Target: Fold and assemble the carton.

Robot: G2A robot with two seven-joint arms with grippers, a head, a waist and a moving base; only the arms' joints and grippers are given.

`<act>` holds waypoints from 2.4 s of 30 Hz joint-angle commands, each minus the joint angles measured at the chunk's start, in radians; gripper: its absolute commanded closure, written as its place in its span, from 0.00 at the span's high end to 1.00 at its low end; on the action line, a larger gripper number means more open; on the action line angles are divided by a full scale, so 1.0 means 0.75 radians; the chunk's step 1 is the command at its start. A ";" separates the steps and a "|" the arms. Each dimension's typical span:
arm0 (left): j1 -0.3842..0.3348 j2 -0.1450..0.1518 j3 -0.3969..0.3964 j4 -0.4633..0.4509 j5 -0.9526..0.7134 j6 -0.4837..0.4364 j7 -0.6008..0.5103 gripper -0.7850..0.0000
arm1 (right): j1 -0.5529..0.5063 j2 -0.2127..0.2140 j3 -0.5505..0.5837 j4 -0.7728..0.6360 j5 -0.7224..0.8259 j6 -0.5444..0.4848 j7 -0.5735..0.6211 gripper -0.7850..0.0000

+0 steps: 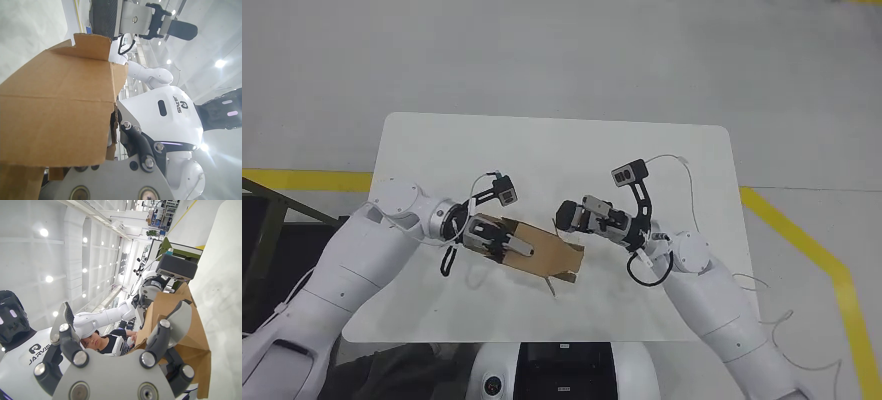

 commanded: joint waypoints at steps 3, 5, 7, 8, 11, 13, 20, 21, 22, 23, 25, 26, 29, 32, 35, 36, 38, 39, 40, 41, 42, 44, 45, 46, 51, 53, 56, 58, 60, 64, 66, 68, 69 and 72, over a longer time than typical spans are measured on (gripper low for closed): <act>-0.015 0.011 0.014 0.005 -0.028 -0.019 0.000 0.00 | 0.012 -0.008 -0.019 0.015 0.043 0.003 0.038 1.00; -0.022 0.015 0.022 0.006 -0.036 -0.026 0.000 0.00 | 0.017 -0.012 -0.027 0.019 0.061 0.003 0.054 1.00; -0.029 0.019 0.032 0.007 -0.043 -0.030 0.000 0.00 | 0.021 -0.015 -0.032 0.021 0.077 0.004 0.066 1.00; -0.033 0.021 0.036 0.008 -0.047 -0.033 0.000 0.00 | 0.022 -0.016 -0.033 0.021 0.082 0.004 0.073 1.00; -0.044 0.025 0.049 0.014 -0.058 -0.040 0.000 0.00 | 0.024 -0.019 -0.033 0.024 0.101 0.007 0.087 1.00; -0.051 0.029 0.056 0.018 -0.066 -0.045 0.000 0.00 | 0.026 -0.019 -0.024 0.033 0.106 0.001 0.083 1.00; -0.065 0.047 0.041 0.050 -0.121 -0.080 0.000 0.00 | -0.009 -0.006 0.064 0.042 0.079 -0.028 0.017 1.00; -0.065 0.050 0.036 0.053 -0.130 -0.085 0.000 0.00 | -0.016 -0.003 0.077 0.042 0.063 -0.021 0.002 1.00; -0.065 0.054 0.032 0.056 -0.140 -0.087 0.000 0.00 | -0.023 0.000 0.091 0.041 0.050 -0.013 -0.013 1.00; -0.065 0.057 0.028 0.057 -0.152 -0.089 0.000 0.00 | -0.030 0.003 0.104 0.042 0.030 -0.005 -0.029 1.00; -0.064 0.063 0.021 0.055 -0.174 -0.092 0.000 0.00 | -0.043 0.009 0.123 0.043 -0.019 0.011 -0.060 1.00; -0.064 0.067 0.017 0.052 -0.185 -0.092 0.000 0.00 | -0.050 0.011 0.130 0.045 -0.040 0.017 -0.074 1.00; -0.062 0.076 0.012 0.039 -0.218 -0.089 0.000 0.00 | -0.070 0.016 0.140 0.052 -0.114 0.033 -0.117 1.00; -0.062 0.085 0.011 0.029 -0.233 -0.089 0.000 0.00 | -0.091 0.019 0.138 0.052 -0.177 0.048 -0.146 1.00; -0.064 0.091 0.013 0.020 -0.259 -0.085 0.000 0.00 | -0.109 0.021 0.124 0.038 -0.253 0.073 -0.160 1.00; -0.065 0.093 0.013 0.018 -0.276 -0.083 0.000 0.00 | -0.115 0.022 0.118 0.031 -0.263 0.084 -0.158 1.00; -0.070 0.096 0.012 0.015 -0.296 -0.084 0.000 0.00 | -0.121 0.023 0.109 0.024 -0.282 0.104 -0.151 1.00; -0.072 0.098 0.011 0.015 -0.307 -0.084 0.000 0.00 | -0.123 0.023 0.105 0.022 -0.290 0.113 -0.148 1.00; -0.073 0.099 0.010 0.014 -0.324 -0.087 0.000 0.00 | -0.123 0.023 0.102 0.021 -0.294 0.123 -0.145 1.00; -0.074 0.101 0.008 0.013 -0.340 -0.086 0.000 0.00 | -0.122 0.023 0.100 0.024 -0.297 0.129 -0.143 1.00; -0.075 0.103 0.006 0.011 -0.352 -0.085 0.000 0.00 | -0.121 0.023 0.098 0.029 -0.297 0.134 -0.143 1.00; -0.078 0.107 0.002 0.008 -0.369 -0.086 0.000 0.00 | -0.119 0.022 0.092 0.041 -0.293 0.140 -0.139 1.00; -0.078 0.109 0.000 0.006 -0.377 -0.088 0.000 0.00 | -0.118 0.021 0.086 0.046 -0.293 0.143 -0.135 1.00; -0.078 0.111 -0.001 0.003 -0.384 -0.089 0.000 0.00 | -0.115 0.019 0.078 0.051 -0.293 0.145 -0.130 1.00; -0.083 0.114 0.006 -0.009 -0.399 -0.085 0.000 0.00 | -0.092 0.006 0.022 0.068 -0.292 0.150 -0.115 1.00; -0.087 0.113 0.014 -0.016 -0.404 -0.084 0.000 0.00 | -0.078 -0.002 -0.008 0.069 -0.292 0.150 -0.111 1.00; -0.095 0.112 0.027 -0.020 -0.399 -0.082 0.000 0.00 | -0.057 -0.013 -0.049 0.066 -0.290 0.145 -0.105 1.00; -0.100 0.111 0.034 -0.018 -0.391 -0.085 0.000 0.00 | -0.048 -0.019 -0.070 0.060 -0.283 0.137 -0.096 1.00; -0.105 0.110 0.041 -0.013 -0.386 -0.086 0.000 0.00 | -0.044 -0.024 -0.086 0.054 -0.262 0.137 -0.082 1.00; -0.111 0.109 0.053 -0.004 -0.378 -0.089 0.000 0.00 | -0.040 -0.030 -0.103 0.045 -0.239 0.137 -0.063 1.00; -0.113 0.108 0.058 -0.004 -0.380 -0.090 0.000 0.00 | -0.039 -0.032 -0.112 0.044 -0.246 0.140 -0.063 1.00; -0.116 0.108 0.062 -0.004 -0.379 -0.091 0.000 0.00 | -0.037 -0.034 -0.121 0.042 -0.255 0.144 -0.065 1.00; -0.117 0.108 0.063 -0.004 -0.380 -0.092 0.000 0.00 | -0.035 -0.035 -0.125 0.041 -0.258 0.146 -0.067 1.00; -0.122 0.108 0.064 -0.004 -0.386 -0.097 0.000 0.00 | -0.031 -0.038 -0.133 0.038 -0.277 0.144 -0.078 1.00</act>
